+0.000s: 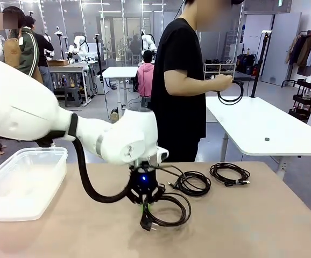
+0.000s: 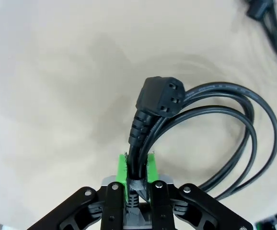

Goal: Organize and store the cables.
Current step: Place the Power Cable into the Organizing box.

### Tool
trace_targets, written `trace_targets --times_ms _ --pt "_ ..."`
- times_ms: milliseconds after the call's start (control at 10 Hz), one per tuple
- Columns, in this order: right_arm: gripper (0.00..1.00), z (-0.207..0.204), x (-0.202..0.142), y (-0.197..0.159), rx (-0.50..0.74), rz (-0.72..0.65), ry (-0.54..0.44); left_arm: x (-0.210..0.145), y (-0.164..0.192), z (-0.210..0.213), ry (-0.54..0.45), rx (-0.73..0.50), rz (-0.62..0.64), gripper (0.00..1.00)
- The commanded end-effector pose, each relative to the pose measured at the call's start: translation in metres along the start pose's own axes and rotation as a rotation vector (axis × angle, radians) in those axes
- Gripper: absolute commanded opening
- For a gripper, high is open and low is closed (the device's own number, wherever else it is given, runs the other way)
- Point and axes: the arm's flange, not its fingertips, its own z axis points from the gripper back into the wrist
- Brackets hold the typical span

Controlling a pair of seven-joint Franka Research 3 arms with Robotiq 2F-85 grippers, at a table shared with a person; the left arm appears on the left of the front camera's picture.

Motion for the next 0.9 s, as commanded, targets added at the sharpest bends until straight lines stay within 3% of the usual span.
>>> trace_targets --times_ms 0,200,500,700,800 --pt "1.0 0.001 0.0 0.0 0.0 0.005 -0.003 -0.021 0.051 0.068 0.052 0.015 -0.109 0.15" --pt "1.0 0.001 0.0 0.0 0.0 0.005 -0.003 -0.03 0.1 0.114 0.014 -0.018 -0.16 0.15" --pt "1.0 0.001 0.0 0.0 0.0 0.005 -0.003 -0.041 0.164 0.128 -0.021 -0.033 -0.219 0.15" --pt "1.0 0.001 0.0 0.0 0.0 0.005 -0.003 -0.052 0.181 0.13 -0.088 -0.039 -0.265 0.15" --pt "1.0 0.001 0.0 0.0 0.0 0.005 -0.003 -0.036 0.167 0.134 -0.02 0.012 -0.211 0.15"
